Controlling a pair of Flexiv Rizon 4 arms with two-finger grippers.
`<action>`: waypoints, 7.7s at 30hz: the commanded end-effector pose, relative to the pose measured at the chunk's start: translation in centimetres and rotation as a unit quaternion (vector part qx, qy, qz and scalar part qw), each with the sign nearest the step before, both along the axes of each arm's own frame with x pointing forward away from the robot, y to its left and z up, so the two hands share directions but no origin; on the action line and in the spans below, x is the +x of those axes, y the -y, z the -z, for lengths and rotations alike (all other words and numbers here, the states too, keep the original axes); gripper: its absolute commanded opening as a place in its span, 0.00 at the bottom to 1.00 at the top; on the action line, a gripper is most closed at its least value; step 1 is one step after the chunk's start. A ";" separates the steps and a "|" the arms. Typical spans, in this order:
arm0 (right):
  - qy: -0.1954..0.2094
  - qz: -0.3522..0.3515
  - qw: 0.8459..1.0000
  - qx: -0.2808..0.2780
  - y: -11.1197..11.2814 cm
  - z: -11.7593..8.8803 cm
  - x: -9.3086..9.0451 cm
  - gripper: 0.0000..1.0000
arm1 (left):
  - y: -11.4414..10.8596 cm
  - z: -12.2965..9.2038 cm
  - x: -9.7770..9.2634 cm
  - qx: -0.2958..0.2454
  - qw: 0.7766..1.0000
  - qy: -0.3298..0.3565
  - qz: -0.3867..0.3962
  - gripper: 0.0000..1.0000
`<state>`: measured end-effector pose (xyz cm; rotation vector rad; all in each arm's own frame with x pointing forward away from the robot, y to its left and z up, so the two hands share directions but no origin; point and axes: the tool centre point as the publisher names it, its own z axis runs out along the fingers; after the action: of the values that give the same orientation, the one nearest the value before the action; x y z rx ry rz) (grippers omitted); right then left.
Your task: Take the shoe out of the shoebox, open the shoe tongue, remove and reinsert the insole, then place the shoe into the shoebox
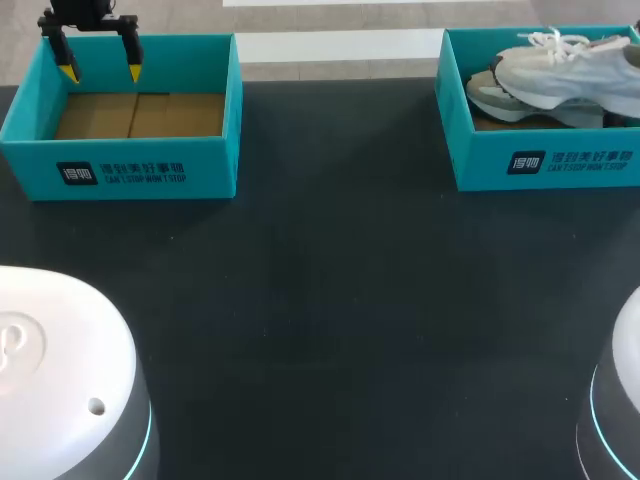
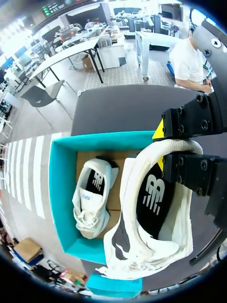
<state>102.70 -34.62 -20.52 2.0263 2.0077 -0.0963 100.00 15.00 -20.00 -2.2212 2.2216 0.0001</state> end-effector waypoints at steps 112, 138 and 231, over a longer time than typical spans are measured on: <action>-0.044 -0.009 0.999 -0.019 -27.8 -4.3 -18.6 0.00 | 0.0 0.0 0.0 0.000 1.000 0.000 0.000 1.00; -0.050 0.016 0.998 -0.028 -35.7 -1.9 -25.2 0.00 | 0.0 0.0 0.0 0.000 1.000 0.000 0.000 1.00; 0.006 -0.069 0.995 -0.064 -41.5 8.6 -31.9 0.78 | 0.0 0.0 0.0 0.000 1.000 0.000 0.000 1.00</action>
<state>71.41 8.11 -30.86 1.8135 2.0507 -0.2444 99.99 15.00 -20.00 -2.2212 2.2215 0.0000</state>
